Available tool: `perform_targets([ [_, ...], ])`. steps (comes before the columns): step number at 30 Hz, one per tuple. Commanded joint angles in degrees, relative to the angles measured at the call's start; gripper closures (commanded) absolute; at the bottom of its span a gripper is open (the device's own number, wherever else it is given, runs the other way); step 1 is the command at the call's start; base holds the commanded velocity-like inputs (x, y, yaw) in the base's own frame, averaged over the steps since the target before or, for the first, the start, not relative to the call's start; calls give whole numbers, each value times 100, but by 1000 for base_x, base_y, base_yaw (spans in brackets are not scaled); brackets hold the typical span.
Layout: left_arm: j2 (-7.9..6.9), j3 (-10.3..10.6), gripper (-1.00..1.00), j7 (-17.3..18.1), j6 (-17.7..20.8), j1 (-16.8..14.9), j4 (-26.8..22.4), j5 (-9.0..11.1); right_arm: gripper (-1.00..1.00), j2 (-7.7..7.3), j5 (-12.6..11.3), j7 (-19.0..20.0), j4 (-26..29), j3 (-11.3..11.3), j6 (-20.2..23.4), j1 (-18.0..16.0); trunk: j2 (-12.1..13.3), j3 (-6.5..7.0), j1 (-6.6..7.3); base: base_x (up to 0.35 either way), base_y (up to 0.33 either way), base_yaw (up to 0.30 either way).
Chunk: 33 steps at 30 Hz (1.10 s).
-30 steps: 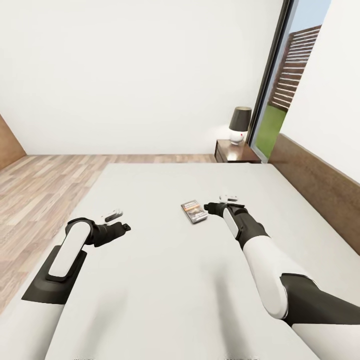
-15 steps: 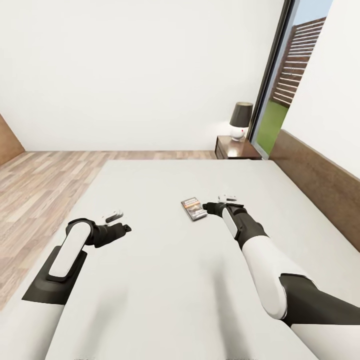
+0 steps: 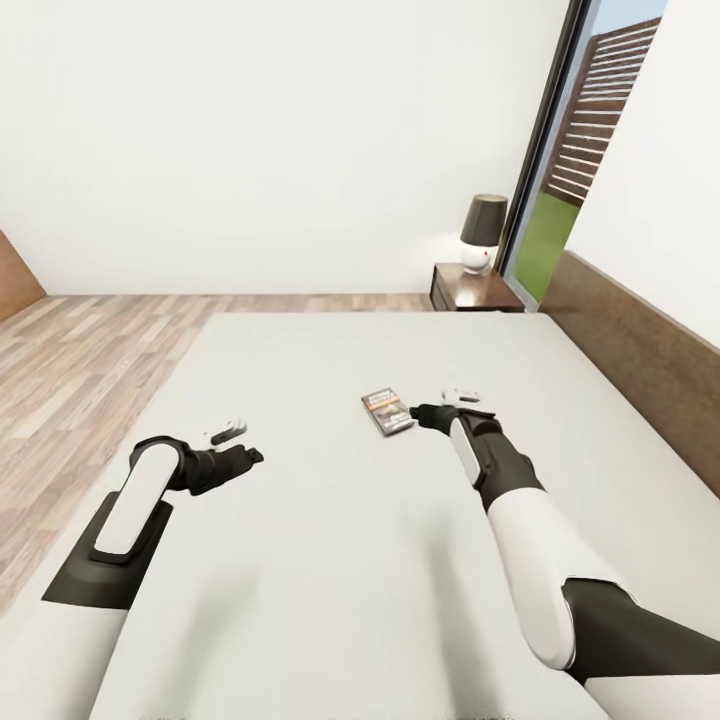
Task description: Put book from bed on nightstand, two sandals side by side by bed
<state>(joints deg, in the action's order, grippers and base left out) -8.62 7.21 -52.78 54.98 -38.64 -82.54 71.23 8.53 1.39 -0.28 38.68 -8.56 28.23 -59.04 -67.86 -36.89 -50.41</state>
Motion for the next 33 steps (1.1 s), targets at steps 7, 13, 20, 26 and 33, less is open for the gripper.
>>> perform_targets([
  [7,-48,5,-100,-51,-18,45,-50,113,-100,61,18,-6,180,-15,155,79,-4,-68,0,31,0,-59],
  [13,-57,-3,-100,-36,-28,124,-51,110,-100,67,19,-7,188,-15,162,84,-4,-121,0,78,0,-64],
  [20,-59,-7,-100,-45,-31,153,-46,104,-100,69,19,-7,191,-14,165,86,-4,-184,0,22,0,-66],
  [26,-61,-8,-100,-49,-31,160,-44,103,-100,69,19,-5,192,-14,165,86,-4,-237,0,7,0,-52],
  [33,-61,-13,-100,-63,-31,163,-48,107,-100,87,19,-2,192,-14,166,86,-4,-297,0,2,0,-16],
])
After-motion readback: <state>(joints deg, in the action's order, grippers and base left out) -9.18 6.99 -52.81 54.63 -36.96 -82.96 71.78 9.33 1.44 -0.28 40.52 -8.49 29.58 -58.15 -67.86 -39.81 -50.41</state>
